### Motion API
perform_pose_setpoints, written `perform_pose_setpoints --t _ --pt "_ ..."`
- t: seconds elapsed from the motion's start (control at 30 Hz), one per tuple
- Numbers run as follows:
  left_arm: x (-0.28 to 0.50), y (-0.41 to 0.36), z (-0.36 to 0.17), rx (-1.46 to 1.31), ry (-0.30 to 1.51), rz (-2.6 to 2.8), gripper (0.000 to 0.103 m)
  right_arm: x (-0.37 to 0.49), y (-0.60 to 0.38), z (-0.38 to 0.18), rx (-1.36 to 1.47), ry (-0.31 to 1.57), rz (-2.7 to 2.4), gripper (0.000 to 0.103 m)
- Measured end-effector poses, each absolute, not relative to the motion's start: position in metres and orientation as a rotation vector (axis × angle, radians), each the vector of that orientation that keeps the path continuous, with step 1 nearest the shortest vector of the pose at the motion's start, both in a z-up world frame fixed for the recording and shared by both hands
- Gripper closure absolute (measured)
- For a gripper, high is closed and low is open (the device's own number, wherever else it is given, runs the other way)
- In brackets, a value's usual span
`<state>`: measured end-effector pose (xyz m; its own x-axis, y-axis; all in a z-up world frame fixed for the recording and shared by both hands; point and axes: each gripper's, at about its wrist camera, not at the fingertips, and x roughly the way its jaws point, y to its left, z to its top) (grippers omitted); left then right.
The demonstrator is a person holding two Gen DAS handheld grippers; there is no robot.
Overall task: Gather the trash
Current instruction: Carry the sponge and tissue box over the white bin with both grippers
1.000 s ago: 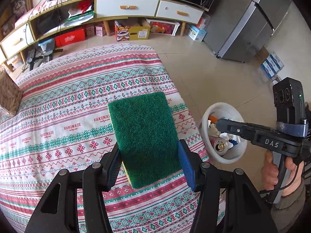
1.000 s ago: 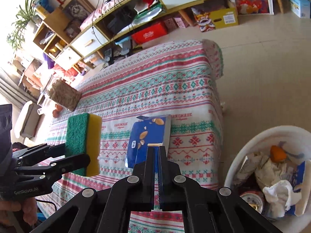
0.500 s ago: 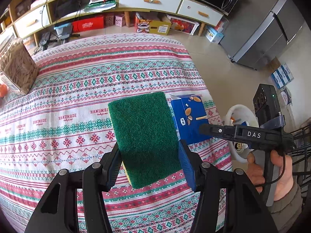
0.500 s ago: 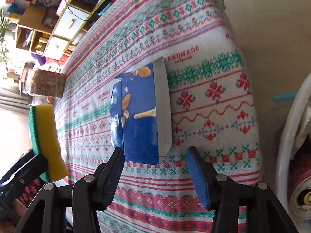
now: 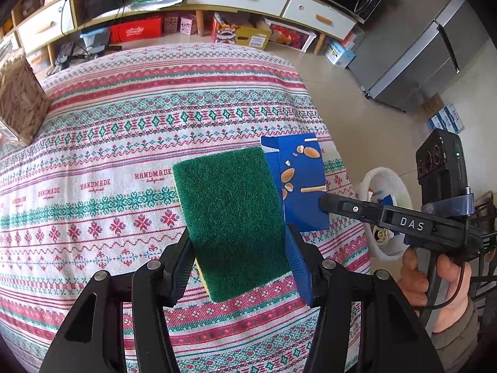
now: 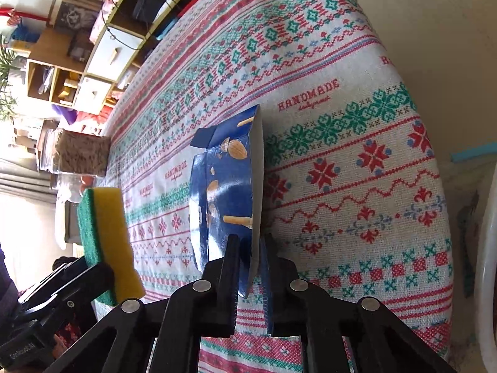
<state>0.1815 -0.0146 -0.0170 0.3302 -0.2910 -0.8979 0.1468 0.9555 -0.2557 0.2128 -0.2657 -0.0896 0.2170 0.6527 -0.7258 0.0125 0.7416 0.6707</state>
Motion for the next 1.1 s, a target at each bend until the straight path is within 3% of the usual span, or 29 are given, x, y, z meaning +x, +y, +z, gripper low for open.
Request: perform_pose_setpoints --t 0.2,0.6,1.1 --pt "0.183 -0.015 -0.012 -0.144 1.190 -0.301 0.045 0.207 -0.262 -0.057 0.514 1.192 0.499 0.099" --pt "0.176 -0.071 -0.001 -0.144 1.166 -0.452 0.045 0.179 -0.301 -0.013 0.344 1.073 0.427 0.100" --pt "0.166 -0.214 -0.010 -0.123 1.163 -0.708 0.045 0.130 -0.433 0.027 0.387 0.979 0.184 0.100"
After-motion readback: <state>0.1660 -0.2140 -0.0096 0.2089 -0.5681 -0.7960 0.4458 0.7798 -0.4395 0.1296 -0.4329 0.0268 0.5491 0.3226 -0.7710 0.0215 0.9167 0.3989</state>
